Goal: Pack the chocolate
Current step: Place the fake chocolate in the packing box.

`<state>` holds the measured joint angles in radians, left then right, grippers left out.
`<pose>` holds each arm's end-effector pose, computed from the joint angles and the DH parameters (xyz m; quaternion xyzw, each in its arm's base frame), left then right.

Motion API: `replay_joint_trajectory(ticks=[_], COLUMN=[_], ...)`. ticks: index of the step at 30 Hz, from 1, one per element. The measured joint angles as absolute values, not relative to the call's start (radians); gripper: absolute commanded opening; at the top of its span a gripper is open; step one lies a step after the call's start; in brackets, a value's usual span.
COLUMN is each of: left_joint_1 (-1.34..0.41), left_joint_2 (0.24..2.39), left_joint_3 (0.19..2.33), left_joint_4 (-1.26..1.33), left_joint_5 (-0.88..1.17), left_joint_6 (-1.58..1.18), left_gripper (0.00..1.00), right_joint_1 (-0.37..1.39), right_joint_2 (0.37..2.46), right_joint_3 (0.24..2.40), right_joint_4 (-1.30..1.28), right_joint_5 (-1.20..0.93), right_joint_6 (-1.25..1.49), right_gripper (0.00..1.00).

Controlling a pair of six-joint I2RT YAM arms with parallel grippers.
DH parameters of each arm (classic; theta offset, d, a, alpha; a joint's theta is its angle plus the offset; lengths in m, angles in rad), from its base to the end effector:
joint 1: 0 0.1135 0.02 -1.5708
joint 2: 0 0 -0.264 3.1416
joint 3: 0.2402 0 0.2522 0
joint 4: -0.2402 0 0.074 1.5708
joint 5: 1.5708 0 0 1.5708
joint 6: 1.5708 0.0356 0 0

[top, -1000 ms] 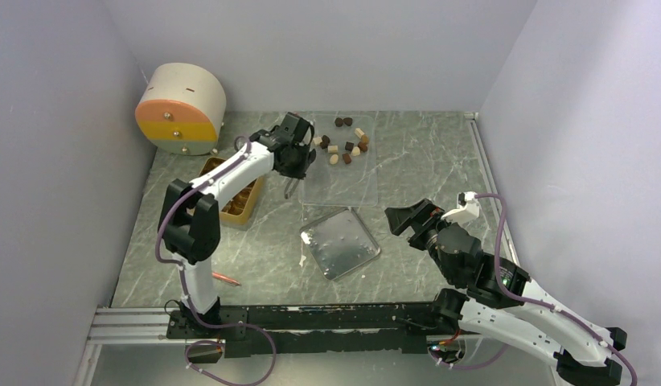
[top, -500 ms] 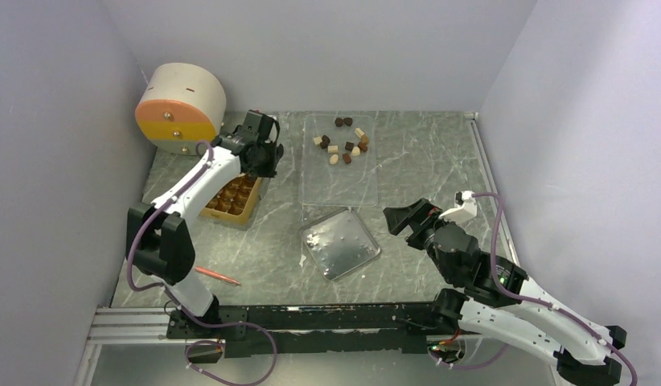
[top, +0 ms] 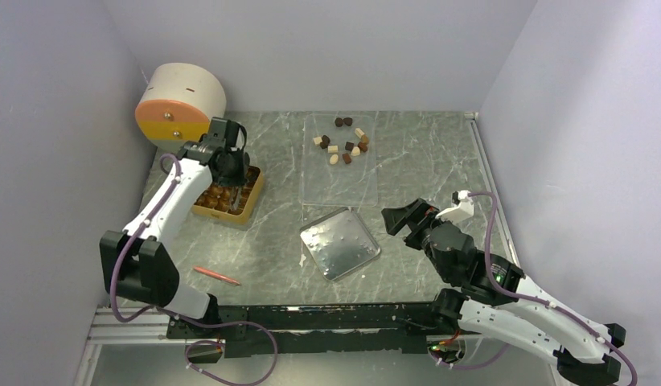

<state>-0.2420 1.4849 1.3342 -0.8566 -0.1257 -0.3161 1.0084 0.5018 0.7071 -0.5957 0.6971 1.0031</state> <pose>0.2991 -0.0692 0.3067 -0.0530 0.9574 -0.0184 0.2834 0.0779 0.0807 0.3106 0.1880 0.7814 0.2898 0.5197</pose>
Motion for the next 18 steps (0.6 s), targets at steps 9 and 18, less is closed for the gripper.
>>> replay_joint_trajectory(ticks=[9,18], left_joint_1=[-0.242,-0.242], left_joint_2=[1.42,1.417], left_joint_3=[1.255,1.199], left_joint_4=[-0.888,-0.885], left_joint_5=[-0.132,-0.128], left_joint_6=[-0.317,-0.319], left_gripper=[0.27,0.29], right_joint_1=[1.008,1.008], right_joint_2=[0.506,0.494], right_joint_3=[0.705,0.705], right_joint_4=[-0.581,-0.58], right_joint_5=[0.685,0.674], right_joint_6=[1.003,1.003], right_gripper=[0.97,0.97])
